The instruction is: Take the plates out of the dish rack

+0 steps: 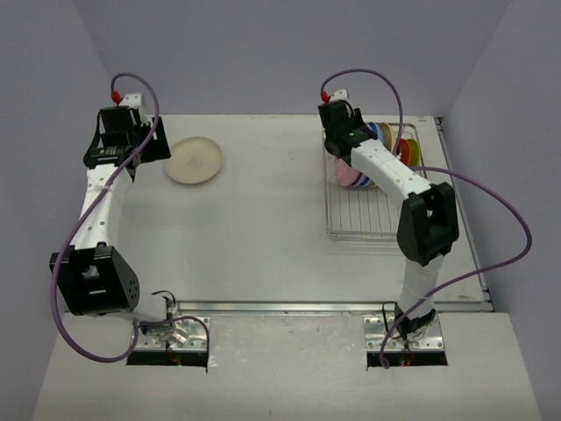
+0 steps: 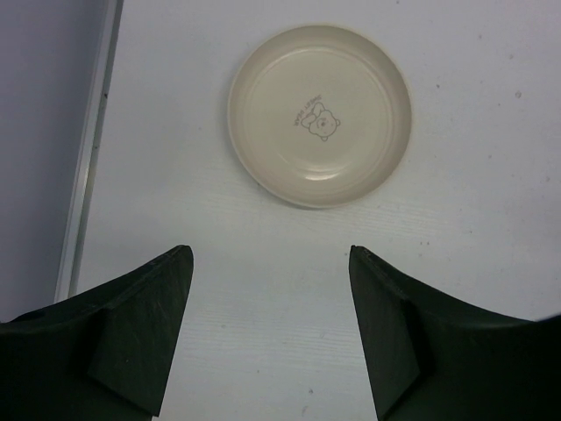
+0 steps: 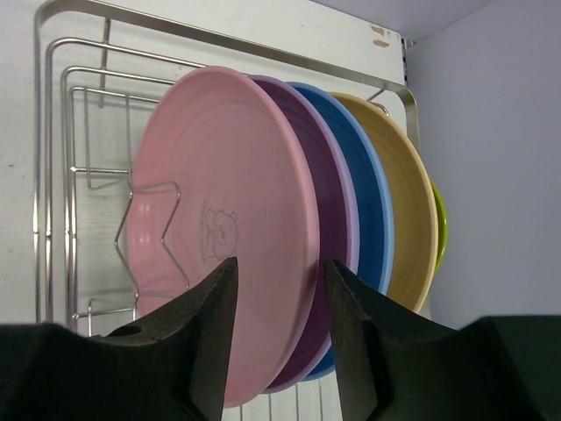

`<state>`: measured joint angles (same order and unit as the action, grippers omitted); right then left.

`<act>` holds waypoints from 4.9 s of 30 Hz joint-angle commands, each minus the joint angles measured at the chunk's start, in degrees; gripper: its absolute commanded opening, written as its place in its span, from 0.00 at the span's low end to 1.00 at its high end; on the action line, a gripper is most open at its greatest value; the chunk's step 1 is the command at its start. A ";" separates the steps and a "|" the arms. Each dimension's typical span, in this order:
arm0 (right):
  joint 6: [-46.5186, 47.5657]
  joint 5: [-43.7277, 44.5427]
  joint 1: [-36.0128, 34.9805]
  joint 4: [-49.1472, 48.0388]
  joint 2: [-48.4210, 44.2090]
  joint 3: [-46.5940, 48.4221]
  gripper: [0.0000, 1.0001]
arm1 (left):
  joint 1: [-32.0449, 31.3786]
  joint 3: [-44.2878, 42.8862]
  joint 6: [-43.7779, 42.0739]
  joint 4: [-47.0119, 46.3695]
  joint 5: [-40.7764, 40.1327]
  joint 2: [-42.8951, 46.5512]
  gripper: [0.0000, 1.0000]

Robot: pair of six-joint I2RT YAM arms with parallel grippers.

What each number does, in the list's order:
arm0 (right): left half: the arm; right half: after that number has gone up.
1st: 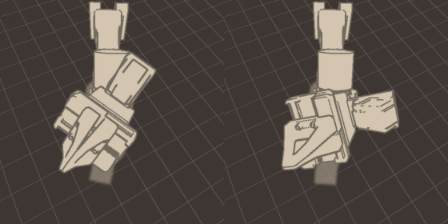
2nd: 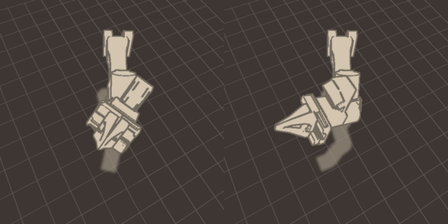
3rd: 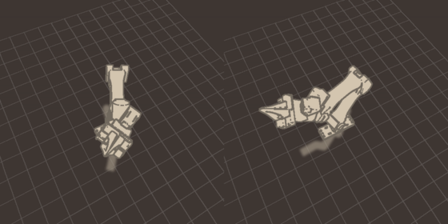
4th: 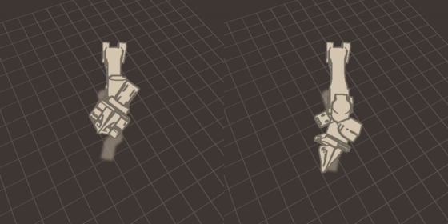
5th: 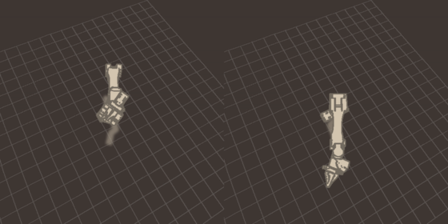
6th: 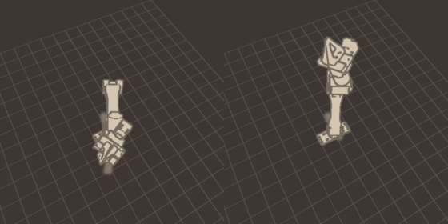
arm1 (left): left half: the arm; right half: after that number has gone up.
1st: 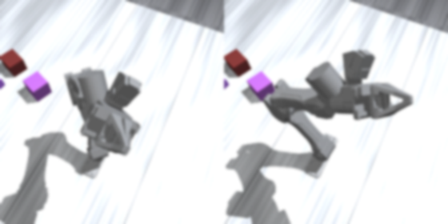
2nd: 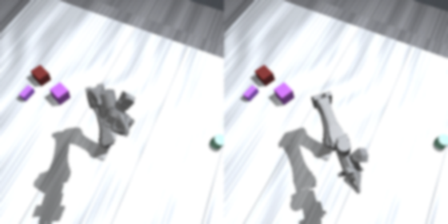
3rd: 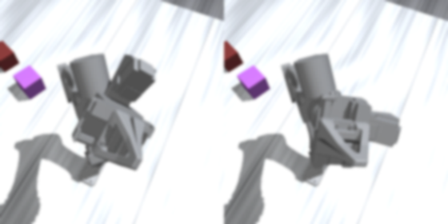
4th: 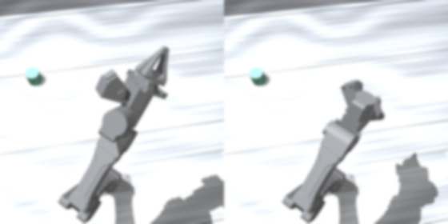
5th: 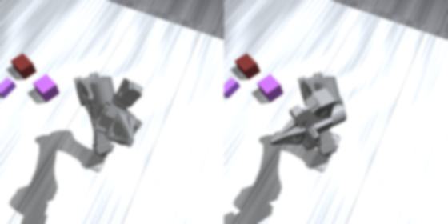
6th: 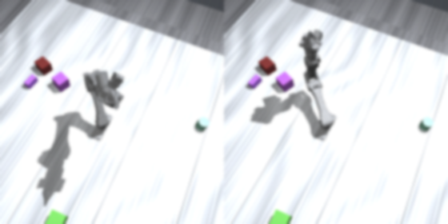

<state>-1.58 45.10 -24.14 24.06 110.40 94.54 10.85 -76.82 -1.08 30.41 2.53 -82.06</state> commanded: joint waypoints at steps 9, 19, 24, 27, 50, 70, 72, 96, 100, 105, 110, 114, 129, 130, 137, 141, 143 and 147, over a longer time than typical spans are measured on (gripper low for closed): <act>8.60 8.49 -0.12 -10.10 1.74 -1.62 0.38 | 0.05 -4.12 -0.33 -1.67 1.01 0.94 0.70; 24.20 12.87 -2.93 -29.54 0.77 -11.44 0.38 | 0.13 -3.83 -1.70 -0.91 1.60 0.91 0.87; 24.70 13.17 -2.84 -29.79 0.95 -11.53 0.21 | 0.20 -3.97 -1.65 -0.86 1.78 1.29 0.88; 25.65 13.26 -2.93 -29.56 1.04 -10.43 0.09 | 0.31 -3.74 -1.60 -0.93 2.13 1.38 0.88; 58.74 12.73 -5.30 -62.98 -5.15 -9.46 0.00 | 0.49 -2.15 -2.13 -1.50 7.05 3.22 1.00; -1.83 -31.51 -4.86 3.31 -21.80 -1.74 0.00 | -4.72 9.24 3.40 -9.53 38.42 9.16 0.90; -3.66 -37.51 -4.86 4.28 -22.19 -2.50 0.00 | -6.65 10.51 4.02 -9.77 38.76 10.14 0.90; -8.71 -56.27 -7.67 5.40 -20.14 -4.69 0.00 | -17.01 12.59 6.52 -9.76 39.62 3.93 0.58; -8.88 -55.83 -7.96 5.45 -20.03 -3.95 0.00 | -17.09 13.12 6.03 -9.45 39.06 3.69 0.41; -9.14 -55.03 -8.26 5.27 -19.73 -3.11 0.00 | -17.32 13.27 5.13 -8.68 39.13 2.83 0.34; -9.22 -53.63 -9.00 5.47 -18.73 -1.64 0.00 | -18.06 12.13 3.79 -6.42 39.04 0.50 0.30; -8.97 -53.32 -9.52 5.47 -18.36 -1.31 0.00 | -18.06 11.98 3.12 -5.96 39.15 -0.12 0.16; -9.50 -45.84 -9.61 7.05 -16.37 0.01 0.81 | -15.78 8.24 3.30 -3.53 38.76 -1.09 0.00; -9.55 -45.22 -9.61 7.00 -16.47 -0.19 0.86 | -14.85 7.87 3.67 -3.63 38.50 -1.19 0.00; -8.51 -37.90 -9.52 6.79 -17.21 -0.83 0.97 | -5.20 1.15 5.67 -2.27 33.59 -5.18 0.00; -7.43 -36.11 -9.52 6.79 -18.06 -2.22 0.97 | -0.01 -7.44 5.59 0.98 23.39 -12.83 0.00; -7.45 -36.05 -9.46 6.66 -18.25 -2.60 0.97 | 2.11 -9.95 6.14 1.80 22.24 -15.45 0.00; -7.47 -35.83 -9.27 6.52 -18.90 -3.66 0.99 | 5.98 -15.32 8.83 1.35 20.85 -23.09 0.00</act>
<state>-9.57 7.27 -33.56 32.47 94.15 91.43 14.06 -87.59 4.75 31.48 27.43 -100.55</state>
